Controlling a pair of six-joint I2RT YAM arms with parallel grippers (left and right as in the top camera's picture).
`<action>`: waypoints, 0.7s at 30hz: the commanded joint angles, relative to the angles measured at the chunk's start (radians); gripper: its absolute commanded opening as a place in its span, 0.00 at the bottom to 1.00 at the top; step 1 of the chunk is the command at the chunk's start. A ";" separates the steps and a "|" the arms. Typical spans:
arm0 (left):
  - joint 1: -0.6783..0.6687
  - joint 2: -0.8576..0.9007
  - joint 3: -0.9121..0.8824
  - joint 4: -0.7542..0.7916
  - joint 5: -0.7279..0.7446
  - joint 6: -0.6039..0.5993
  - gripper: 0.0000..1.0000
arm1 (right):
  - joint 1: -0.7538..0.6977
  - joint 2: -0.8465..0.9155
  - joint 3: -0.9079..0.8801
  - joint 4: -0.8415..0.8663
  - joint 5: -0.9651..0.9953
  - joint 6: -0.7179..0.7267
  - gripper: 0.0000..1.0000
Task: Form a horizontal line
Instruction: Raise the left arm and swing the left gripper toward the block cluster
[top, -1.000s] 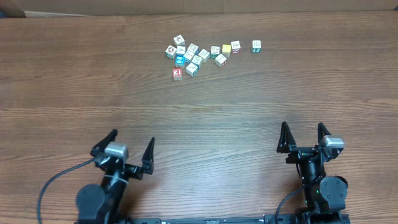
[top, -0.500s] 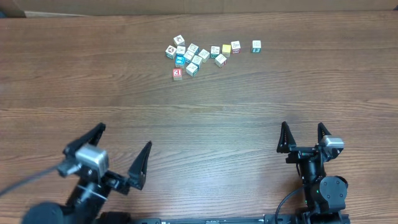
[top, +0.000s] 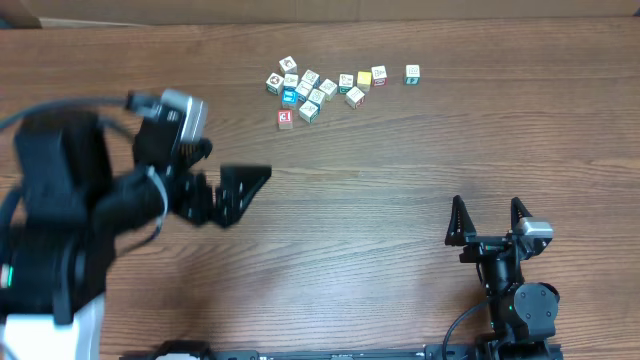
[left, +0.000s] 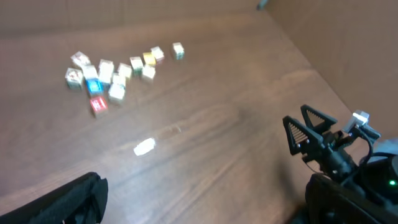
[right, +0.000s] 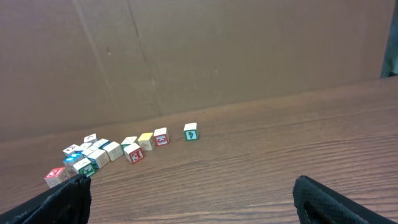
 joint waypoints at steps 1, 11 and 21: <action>-0.007 0.093 0.050 -0.028 0.061 -0.013 1.00 | -0.003 -0.010 -0.014 0.004 -0.001 -0.004 1.00; -0.007 0.330 0.050 -0.035 0.063 -0.184 0.99 | -0.003 -0.010 -0.014 0.004 -0.001 -0.004 1.00; -0.007 0.540 0.050 -0.027 0.053 -0.183 1.00 | -0.003 -0.010 -0.014 0.004 -0.001 -0.004 1.00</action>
